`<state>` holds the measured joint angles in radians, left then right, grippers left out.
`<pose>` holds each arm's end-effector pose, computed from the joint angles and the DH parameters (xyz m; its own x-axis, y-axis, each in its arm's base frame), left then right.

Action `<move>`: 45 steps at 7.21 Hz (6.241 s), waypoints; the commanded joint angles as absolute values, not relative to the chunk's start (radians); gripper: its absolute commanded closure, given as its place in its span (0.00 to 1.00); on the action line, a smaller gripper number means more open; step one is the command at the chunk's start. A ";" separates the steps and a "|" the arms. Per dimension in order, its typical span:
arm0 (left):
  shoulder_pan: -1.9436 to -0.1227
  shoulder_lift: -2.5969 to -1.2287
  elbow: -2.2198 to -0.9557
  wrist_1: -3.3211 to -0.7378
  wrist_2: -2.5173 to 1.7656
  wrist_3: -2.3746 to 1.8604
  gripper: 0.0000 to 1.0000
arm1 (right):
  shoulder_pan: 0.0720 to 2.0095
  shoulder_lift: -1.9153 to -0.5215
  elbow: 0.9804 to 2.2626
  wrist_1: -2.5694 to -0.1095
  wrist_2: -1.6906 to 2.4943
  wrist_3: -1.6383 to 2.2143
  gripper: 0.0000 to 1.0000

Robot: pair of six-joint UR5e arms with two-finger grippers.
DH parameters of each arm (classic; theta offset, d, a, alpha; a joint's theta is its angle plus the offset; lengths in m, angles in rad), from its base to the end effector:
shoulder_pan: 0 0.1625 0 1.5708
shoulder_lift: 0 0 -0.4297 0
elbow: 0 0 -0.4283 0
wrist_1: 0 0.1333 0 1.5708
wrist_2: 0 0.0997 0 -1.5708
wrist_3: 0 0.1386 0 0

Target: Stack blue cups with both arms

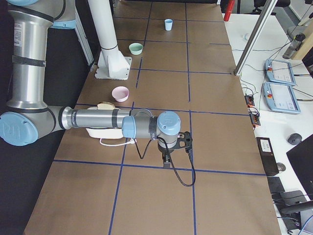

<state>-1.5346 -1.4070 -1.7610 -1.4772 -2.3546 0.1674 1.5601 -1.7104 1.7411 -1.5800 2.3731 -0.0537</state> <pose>-0.0191 -0.4520 0.6798 0.6936 0.1447 -0.7057 -0.1538 0.9868 0.0512 0.0286 -0.4704 0.6690 0.6933 -0.0765 0.7166 0.0480 0.9970 0.0600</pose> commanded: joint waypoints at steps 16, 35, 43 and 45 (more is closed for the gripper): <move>-1.099 -1.401 -1.749 -2.152 -2.201 -0.689 0.00 | 1.542 -1.706 1.744 -1.578 2.382 -0.051 0.00; -0.722 -2.099 -1.804 -1.612 -2.089 -0.914 1.00 | 1.542 -1.707 1.743 -1.578 2.385 -0.051 0.00; -0.517 -2.416 -1.471 -1.626 -1.922 -1.117 0.29 | 1.542 -1.707 1.743 -1.578 2.385 -0.051 0.00; -0.518 -2.416 -1.486 -1.618 -1.921 -1.114 0.01 | 1.542 -1.707 1.743 -1.577 2.384 -0.054 0.00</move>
